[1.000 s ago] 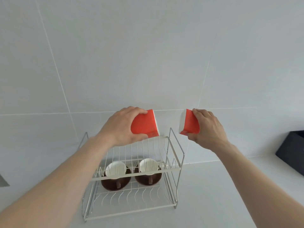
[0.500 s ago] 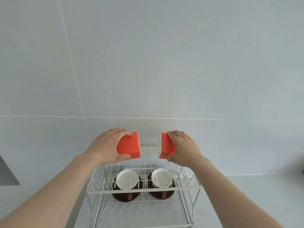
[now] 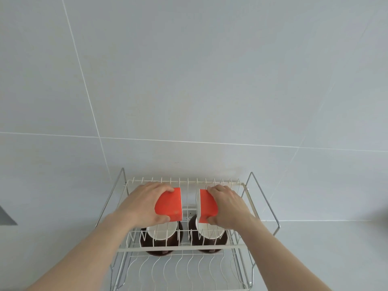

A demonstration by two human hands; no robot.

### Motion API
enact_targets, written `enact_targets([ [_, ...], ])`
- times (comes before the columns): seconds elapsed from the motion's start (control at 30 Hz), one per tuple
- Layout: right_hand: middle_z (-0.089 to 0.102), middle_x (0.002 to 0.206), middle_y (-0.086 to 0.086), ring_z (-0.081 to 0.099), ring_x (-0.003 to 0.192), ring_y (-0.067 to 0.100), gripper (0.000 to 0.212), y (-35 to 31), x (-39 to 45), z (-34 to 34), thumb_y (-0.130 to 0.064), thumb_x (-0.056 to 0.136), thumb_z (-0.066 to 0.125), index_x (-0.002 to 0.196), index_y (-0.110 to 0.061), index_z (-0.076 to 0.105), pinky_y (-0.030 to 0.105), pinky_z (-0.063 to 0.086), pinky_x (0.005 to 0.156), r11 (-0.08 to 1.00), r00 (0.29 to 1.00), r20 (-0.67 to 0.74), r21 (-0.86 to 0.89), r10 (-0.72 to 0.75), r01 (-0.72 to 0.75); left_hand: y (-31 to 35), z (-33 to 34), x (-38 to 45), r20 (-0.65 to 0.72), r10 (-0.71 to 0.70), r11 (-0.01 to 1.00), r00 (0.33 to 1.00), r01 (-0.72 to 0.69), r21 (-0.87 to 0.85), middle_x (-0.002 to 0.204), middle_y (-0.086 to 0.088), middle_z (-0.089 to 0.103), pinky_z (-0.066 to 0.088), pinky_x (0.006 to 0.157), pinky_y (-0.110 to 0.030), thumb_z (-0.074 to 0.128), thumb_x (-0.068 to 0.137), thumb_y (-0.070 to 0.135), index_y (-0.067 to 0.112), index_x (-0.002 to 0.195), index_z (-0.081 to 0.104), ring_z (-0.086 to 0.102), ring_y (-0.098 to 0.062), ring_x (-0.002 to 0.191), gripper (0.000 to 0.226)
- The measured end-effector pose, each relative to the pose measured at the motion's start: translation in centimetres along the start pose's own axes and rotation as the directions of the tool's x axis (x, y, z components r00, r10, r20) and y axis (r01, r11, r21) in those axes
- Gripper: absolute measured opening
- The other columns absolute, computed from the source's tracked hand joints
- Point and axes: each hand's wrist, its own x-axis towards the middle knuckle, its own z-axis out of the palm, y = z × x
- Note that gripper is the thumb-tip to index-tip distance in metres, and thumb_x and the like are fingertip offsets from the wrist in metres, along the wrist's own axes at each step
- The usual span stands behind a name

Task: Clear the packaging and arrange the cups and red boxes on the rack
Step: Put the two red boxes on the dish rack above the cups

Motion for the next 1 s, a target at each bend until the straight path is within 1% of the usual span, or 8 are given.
enact_targets([
  [0.17, 0.053, 0.135, 0.001, 0.049, 0.122, 0.026, 0.090, 0.1, 0.2, 0.7, -0.046, 0.069, 0.080, 0.144, -0.018, 0.038, 0.037, 0.042, 0.103, 1.000, 1.000, -0.009, -0.009, 0.001, -0.001, -0.5, 1.1, 0.4, -0.003, 0.033, 0.999, 0.999, -0.033, 0.019, 0.147, 0.020, 0.041, 0.027, 0.116, -0.034, 0.071, 0.068, 0.065, 0.044, 0.140, 0.036, 0.034, -0.008, 0.135, 0.083],
  [0.33, 0.051, 0.140, -0.002, 0.051, 0.121, 0.027, 0.095, 0.2, -0.1, 0.6, -0.047, 0.069, 0.081, 0.147, -0.020, 0.034, 0.036, 0.041, 0.102, 1.000, 0.999, -0.047, 0.014, -0.016, 0.017, -0.6, 1.5, 0.0, -0.020, 0.042, 0.998, 0.999, -0.041, 0.042, 0.151, 0.018, 0.037, 0.019, 0.121, -0.035, 0.068, 0.071, 0.064, 0.044, 0.143, 0.035, 0.030, -0.010, 0.141, 0.081],
  [0.47, 0.052, 0.137, -0.003, 0.051, 0.123, 0.025, 0.096, 0.3, -0.3, 0.1, -0.052, 0.067, 0.082, 0.146, -0.022, 0.038, 0.035, 0.040, 0.103, 1.000, 0.997, -0.077, 0.010, -0.026, 0.027, -0.3, 1.1, -0.5, -0.046, 0.025, 0.998, 0.999, -0.022, 0.052, 0.152, 0.017, 0.034, 0.019, 0.120, -0.035, 0.070, 0.072, 0.063, 0.044, 0.143, 0.036, 0.028, -0.011, 0.142, 0.081],
  [0.57, 0.057, 0.131, -0.004, 0.053, 0.119, 0.025, 0.080, 0.3, -0.5, -0.4, -0.046, 0.072, 0.080, 0.141, -0.024, 0.046, 0.037, 0.044, 0.096, 0.999, 0.999, -0.036, -0.032, -0.003, 0.002, 0.0, 0.8, -0.7, -0.054, 0.025, 0.998, 0.998, -0.022, 0.067, 0.147, 0.019, 0.039, 0.024, 0.117, -0.032, 0.073, 0.073, 0.059, 0.042, 0.142, 0.039, 0.032, -0.009, 0.137, 0.079],
  [0.67, 0.060, 0.128, -0.005, 0.054, 0.117, 0.025, 0.065, 0.2, -0.6, -0.5, -0.039, 0.076, 0.079, 0.133, -0.023, 0.053, 0.037, 0.048, 0.090, 1.000, 1.000, 0.000, -0.023, 0.015, -0.015, 0.1, 1.1, -0.9, -0.058, -0.001, 0.998, 0.998, 0.005, 0.056, 0.144, 0.020, 0.042, 0.029, 0.113, -0.029, 0.073, 0.077, 0.054, 0.040, 0.140, 0.042, 0.034, -0.006, 0.134, 0.071],
  [0.73, 0.058, 0.134, -0.005, 0.052, 0.123, 0.025, 0.064, 0.2, -0.7, -0.2, -0.036, 0.077, 0.078, 0.134, -0.023, 0.052, 0.037, 0.047, 0.093, 1.000, 1.000, 0.002, -0.011, 0.023, -0.023, 0.1, 1.4, -1.1, -0.063, -0.021, 0.999, 0.998, 0.023, 0.034, 0.146, 0.021, 0.042, 0.031, 0.112, -0.030, 0.073, 0.079, 0.052, 0.041, 0.140, 0.042, 0.034, -0.005, 0.135, 0.069],
  [0.83, 0.047, 0.149, -0.005, 0.045, 0.133, 0.024, 0.069, 0.1, -0.8, 0.2, -0.033, 0.080, 0.078, 0.141, -0.023, 0.047, 0.041, 0.046, 0.102, 1.000, 1.000, 0.003, 0.002, 0.029, -0.029, 0.2, 1.6, -1.3, -0.063, -0.036, 0.999, 0.997, 0.037, 0.017, 0.151, 0.022, 0.038, 0.032, 0.113, -0.031, 0.071, 0.083, 0.049, 0.041, 0.143, 0.040, 0.032, -0.004, 0.138, 0.068],
  [1.0, 0.038, 0.158, -0.004, 0.032, 0.146, 0.023, 0.070, 0.2, -0.9, 0.8, -0.028, 0.084, 0.075, 0.146, -0.022, 0.043, 0.043, 0.038, 0.112, 0.998, 0.999, -0.002, 0.044, 0.041, -0.041, 0.3, 2.1, -1.6, -0.069, -0.066, 0.997, 0.995, 0.064, -0.045, 0.156, 0.020, 0.035, 0.033, 0.116, -0.035, 0.069, 0.088, 0.043, 0.040, 0.146, 0.038, 0.028, -0.005, 0.143, 0.067],
])
